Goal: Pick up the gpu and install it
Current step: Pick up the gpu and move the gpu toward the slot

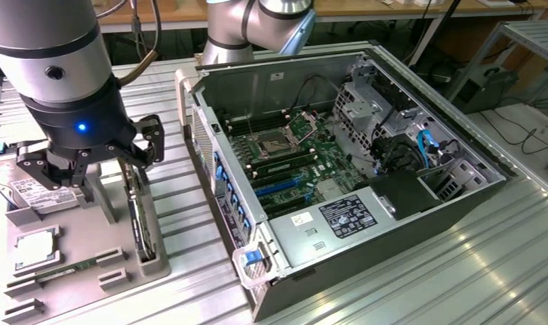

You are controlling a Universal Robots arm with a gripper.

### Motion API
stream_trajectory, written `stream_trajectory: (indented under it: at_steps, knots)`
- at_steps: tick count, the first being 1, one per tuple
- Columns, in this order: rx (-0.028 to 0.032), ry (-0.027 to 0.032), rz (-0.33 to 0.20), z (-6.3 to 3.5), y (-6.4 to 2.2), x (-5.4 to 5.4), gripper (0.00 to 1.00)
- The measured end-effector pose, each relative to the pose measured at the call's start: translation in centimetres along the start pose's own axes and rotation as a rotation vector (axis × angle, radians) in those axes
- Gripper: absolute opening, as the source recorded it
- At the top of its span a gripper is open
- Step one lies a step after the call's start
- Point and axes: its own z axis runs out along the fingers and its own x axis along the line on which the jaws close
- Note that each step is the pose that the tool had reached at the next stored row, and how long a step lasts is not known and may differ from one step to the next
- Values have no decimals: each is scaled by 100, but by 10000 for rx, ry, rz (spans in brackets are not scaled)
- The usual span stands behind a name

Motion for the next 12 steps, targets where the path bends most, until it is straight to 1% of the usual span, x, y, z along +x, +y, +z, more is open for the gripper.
stream_trajectory:
  at_steps: [9, 12]
  knots:
    - [0, 0, 0, 63, -2, 2, 72]
    - [0, 2, -8, 97, -3, 3, 72]
